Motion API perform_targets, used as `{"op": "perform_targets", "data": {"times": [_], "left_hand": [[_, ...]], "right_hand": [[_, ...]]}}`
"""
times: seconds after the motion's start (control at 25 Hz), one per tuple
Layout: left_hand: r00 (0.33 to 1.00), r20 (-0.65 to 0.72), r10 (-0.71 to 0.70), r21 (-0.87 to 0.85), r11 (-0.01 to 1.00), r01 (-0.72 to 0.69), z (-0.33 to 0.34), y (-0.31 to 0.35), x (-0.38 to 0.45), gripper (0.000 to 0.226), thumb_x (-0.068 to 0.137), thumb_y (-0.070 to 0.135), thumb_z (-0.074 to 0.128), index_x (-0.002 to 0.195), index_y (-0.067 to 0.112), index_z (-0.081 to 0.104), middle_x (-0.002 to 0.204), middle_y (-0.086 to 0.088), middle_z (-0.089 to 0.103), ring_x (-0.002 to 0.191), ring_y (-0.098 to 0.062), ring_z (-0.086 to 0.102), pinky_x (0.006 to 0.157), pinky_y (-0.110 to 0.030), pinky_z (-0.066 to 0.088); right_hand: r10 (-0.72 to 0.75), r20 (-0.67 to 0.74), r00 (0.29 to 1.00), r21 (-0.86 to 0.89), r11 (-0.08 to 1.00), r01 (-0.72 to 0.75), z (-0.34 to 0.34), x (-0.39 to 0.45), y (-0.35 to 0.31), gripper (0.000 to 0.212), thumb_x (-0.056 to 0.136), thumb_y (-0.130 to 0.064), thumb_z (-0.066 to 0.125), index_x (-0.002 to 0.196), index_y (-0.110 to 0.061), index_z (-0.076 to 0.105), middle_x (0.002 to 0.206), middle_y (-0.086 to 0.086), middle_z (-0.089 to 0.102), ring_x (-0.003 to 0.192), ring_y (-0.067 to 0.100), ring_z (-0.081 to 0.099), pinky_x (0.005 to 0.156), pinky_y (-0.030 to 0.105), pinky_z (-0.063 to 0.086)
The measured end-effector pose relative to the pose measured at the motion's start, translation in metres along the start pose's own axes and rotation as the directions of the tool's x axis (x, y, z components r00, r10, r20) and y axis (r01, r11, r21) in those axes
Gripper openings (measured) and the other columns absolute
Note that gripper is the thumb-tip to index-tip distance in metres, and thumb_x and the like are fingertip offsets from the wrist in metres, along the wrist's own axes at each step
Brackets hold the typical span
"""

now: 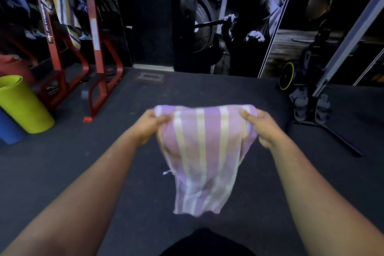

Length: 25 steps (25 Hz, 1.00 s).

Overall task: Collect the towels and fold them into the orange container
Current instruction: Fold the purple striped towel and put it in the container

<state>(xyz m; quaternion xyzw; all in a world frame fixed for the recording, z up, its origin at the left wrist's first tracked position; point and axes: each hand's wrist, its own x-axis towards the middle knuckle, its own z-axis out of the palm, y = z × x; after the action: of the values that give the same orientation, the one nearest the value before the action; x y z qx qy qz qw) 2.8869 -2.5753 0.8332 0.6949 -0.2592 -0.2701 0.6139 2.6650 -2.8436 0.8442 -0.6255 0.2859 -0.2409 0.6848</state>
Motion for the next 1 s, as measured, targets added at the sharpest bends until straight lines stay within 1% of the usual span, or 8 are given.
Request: {"op": "perform_targets", "data": {"times": [0.12, 0.28, 0.44, 0.52, 0.64, 0.76, 0.84, 1.0], "left_hand": [[0.996, -0.047, -0.081, -0.426, 0.903, 0.053, -0.002, 0.019, 0.014, 0.028, 0.1, 0.034, 0.063, 0.118, 0.015, 0.07, 0.109, -0.006, 0.077, 0.102, -0.02, 0.073, 0.091, -0.038, 0.057], [0.987, -0.047, -0.151, -0.021, 0.988, 0.15, 0.005, -0.025, 0.0, 0.038, 0.093, 0.041, 0.072, 0.119, 0.013, 0.067, 0.112, -0.011, 0.076, 0.103, -0.025, 0.074, 0.095, -0.048, 0.057], [0.993, 0.039, -0.111, -0.43, 0.895, 0.117, -0.01, -0.003, 0.011, 0.044, 0.092, 0.039, 0.069, 0.12, 0.005, 0.067, 0.108, -0.013, 0.076, 0.103, -0.027, 0.072, 0.086, -0.038, 0.06], [0.983, 0.126, -0.132, -0.151, 0.977, 0.151, -0.012, -0.005, 0.007, 0.043, 0.087, 0.035, 0.076, 0.121, 0.009, 0.068, 0.11, -0.009, 0.077, 0.102, -0.024, 0.074, 0.087, -0.039, 0.06], [0.989, 0.028, -0.148, 0.139, 0.98, 0.143, 0.0, -0.024, 0.003, 0.02, 0.089, 0.023, 0.078, 0.105, 0.01, 0.074, 0.092, -0.01, 0.078, 0.089, -0.031, 0.074, 0.078, -0.044, 0.059], [0.976, -0.17, -0.134, -0.283, 0.956, 0.081, -0.008, -0.018, 0.017, 0.019, 0.095, 0.027, 0.071, 0.095, 0.009, 0.073, 0.086, -0.012, 0.074, 0.08, -0.032, 0.07, 0.068, -0.04, 0.057], [0.992, -0.043, -0.115, -0.308, 0.947, 0.096, -0.013, -0.02, 0.018, 0.025, 0.096, 0.038, 0.068, 0.095, 0.013, 0.066, 0.08, -0.011, 0.065, 0.065, -0.025, 0.058, 0.054, -0.032, 0.044], [0.984, -0.043, -0.175, 0.102, 0.979, 0.178, -0.009, -0.045, 0.011, 0.031, 0.095, 0.038, 0.071, 0.098, 0.007, 0.07, 0.076, -0.013, 0.065, 0.061, -0.023, 0.056, 0.055, -0.032, 0.045]], "right_hand": [[-0.006, 0.152, 0.988, 0.246, 0.969, -0.032, -0.001, -0.001, 0.003, 0.015, 0.097, -0.021, 0.062, 0.109, -0.014, 0.067, 0.103, 0.006, 0.074, 0.091, 0.021, 0.068, 0.08, 0.035, 0.057], [0.117, 0.245, 0.962, -0.24, 0.969, -0.057, 0.011, -0.012, 0.04, 0.011, 0.096, -0.009, 0.065, 0.105, -0.004, 0.068, 0.093, 0.009, 0.076, 0.083, 0.024, 0.067, 0.073, 0.036, 0.054], [0.014, 0.028, 1.0, 0.252, 0.968, -0.02, 0.014, -0.007, 0.025, 0.014, 0.103, -0.018, 0.055, 0.104, -0.012, 0.067, 0.088, 0.005, 0.074, 0.075, 0.017, 0.067, 0.07, 0.035, 0.052], [0.025, 0.095, 0.995, 0.32, 0.946, -0.055, 0.008, 0.0, 0.02, 0.026, 0.105, -0.032, 0.05, 0.115, -0.013, 0.064, 0.101, 0.005, 0.074, 0.087, 0.018, 0.07, 0.079, 0.037, 0.056], [0.147, 0.222, 0.964, -0.363, 0.93, -0.058, 0.01, -0.009, 0.047, 0.022, 0.098, -0.028, 0.066, 0.104, -0.008, 0.073, 0.097, 0.01, 0.078, 0.083, 0.019, 0.07, 0.09, 0.047, 0.055], [0.04, 0.012, 0.999, -0.04, 0.998, -0.04, 0.016, -0.01, 0.043, 0.01, 0.094, -0.023, 0.071, 0.095, -0.014, 0.075, 0.088, 0.008, 0.076, 0.078, 0.022, 0.066, 0.076, 0.038, 0.05], [0.075, 0.05, 0.996, 0.238, 0.968, -0.084, 0.009, 0.001, 0.037, 0.037, 0.09, -0.04, 0.069, 0.114, -0.013, 0.068, 0.104, 0.009, 0.075, 0.094, 0.026, 0.07, 0.08, 0.039, 0.053], [0.23, 0.222, 0.947, -0.225, 0.958, -0.18, 0.001, -0.003, 0.053, 0.061, 0.079, -0.042, 0.083, 0.123, -0.004, 0.067, 0.115, 0.016, 0.074, 0.111, 0.031, 0.069, 0.098, 0.044, 0.054]]}}
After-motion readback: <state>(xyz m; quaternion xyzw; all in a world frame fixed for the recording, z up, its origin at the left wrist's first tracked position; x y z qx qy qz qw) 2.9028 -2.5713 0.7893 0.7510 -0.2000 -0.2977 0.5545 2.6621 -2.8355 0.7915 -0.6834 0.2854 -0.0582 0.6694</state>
